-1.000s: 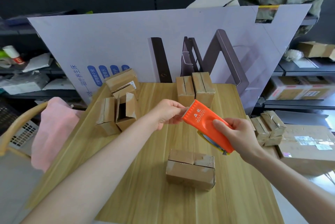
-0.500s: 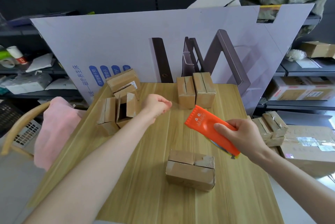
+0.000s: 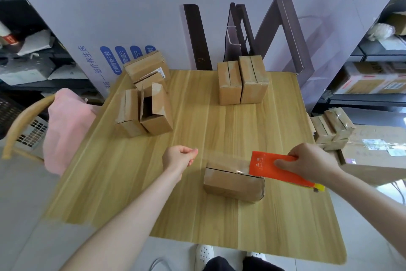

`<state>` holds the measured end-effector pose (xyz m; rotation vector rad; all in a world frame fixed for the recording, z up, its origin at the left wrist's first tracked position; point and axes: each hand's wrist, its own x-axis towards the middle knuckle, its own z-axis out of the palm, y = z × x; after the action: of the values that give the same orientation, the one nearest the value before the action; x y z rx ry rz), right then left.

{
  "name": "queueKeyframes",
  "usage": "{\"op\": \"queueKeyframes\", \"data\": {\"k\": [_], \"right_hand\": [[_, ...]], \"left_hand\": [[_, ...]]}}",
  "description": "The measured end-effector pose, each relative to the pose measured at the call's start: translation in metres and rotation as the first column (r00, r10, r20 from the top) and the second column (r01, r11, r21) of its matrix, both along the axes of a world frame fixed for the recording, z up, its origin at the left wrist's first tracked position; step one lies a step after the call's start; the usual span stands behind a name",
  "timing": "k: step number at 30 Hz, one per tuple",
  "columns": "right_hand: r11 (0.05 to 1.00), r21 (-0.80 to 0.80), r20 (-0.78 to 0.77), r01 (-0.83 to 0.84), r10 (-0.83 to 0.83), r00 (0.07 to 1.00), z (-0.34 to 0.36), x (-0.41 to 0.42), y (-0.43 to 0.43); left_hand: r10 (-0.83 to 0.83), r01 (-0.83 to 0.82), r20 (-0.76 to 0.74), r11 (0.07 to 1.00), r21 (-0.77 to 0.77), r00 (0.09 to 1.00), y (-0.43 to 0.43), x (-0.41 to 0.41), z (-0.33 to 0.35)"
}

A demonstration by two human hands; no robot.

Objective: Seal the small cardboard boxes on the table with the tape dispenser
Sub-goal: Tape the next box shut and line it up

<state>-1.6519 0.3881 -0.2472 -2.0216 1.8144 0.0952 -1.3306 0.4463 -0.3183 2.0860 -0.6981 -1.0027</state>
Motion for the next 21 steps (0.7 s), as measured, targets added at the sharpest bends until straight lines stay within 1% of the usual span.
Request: {"op": "queueKeyframes", "data": {"k": [10, 15, 18, 21], "right_hand": [[0.998, 0.051, -0.164, -0.04, 0.048, 0.985, -0.022, 0.027, -0.012], [0.995, 0.065, -0.283, -0.077, 0.092, 0.955, -0.032, 0.039, -0.01], [0.995, 0.07, -0.317, -0.074, 0.092, 0.944, -0.036, 0.042, -0.011], [0.994, 0.053, -0.337, -0.095, 0.107, 0.935, -0.039, 0.046, -0.014]], "left_hand": [[0.052, -0.052, 0.003, 0.998, 0.041, 0.999, 0.01, 0.005, -0.039], [0.043, -0.04, -0.019, 0.993, 0.112, 0.999, 0.012, -0.001, -0.058], [0.072, -0.064, -0.067, 0.991, 0.118, 0.995, 0.013, -0.006, -0.068], [0.086, -0.076, -0.065, 0.988, 0.133, 0.994, 0.011, -0.012, -0.076]]}}
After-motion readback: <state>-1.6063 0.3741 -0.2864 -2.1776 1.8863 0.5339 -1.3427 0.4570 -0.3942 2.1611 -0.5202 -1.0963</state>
